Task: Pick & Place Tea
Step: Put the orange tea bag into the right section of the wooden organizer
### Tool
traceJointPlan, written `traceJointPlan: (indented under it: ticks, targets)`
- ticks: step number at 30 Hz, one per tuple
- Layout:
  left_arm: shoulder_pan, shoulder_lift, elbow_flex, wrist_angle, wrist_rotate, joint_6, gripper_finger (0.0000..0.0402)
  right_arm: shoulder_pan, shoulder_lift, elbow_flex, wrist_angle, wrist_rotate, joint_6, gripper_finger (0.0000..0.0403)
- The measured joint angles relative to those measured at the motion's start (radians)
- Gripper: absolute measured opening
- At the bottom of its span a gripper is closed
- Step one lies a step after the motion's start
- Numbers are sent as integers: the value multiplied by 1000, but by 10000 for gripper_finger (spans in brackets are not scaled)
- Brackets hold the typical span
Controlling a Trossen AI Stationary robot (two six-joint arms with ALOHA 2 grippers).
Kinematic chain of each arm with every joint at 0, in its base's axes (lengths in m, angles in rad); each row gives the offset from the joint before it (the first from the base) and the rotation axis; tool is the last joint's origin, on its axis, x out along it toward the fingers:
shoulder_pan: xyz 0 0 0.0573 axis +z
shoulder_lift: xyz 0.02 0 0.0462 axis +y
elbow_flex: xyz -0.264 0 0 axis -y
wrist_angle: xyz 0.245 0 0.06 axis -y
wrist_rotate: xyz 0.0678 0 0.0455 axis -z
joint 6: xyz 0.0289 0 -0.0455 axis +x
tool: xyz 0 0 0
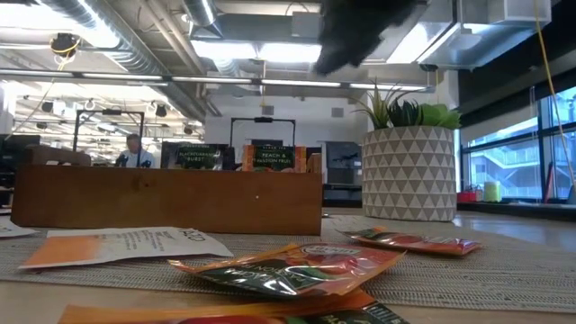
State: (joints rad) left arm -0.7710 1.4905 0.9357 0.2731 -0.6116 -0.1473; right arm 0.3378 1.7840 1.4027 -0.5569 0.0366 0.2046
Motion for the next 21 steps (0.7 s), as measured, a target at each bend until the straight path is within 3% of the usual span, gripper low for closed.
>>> traceJointPlan:
  ticks: [5,11,18,21]
  targets:
    - [51,97,0,136,-6,35,4,111,-123,-222,183,30,182,80]
    - [143,213,1,298,36,4,4,165,-164,-428,420,40,321,80]
    - [269,326,11,374,284,-161,3,153,-163,-532,439,57,421,81]
    - [275,392,48,363,327,-180,2,131,-163,-550,451,61,409,81]
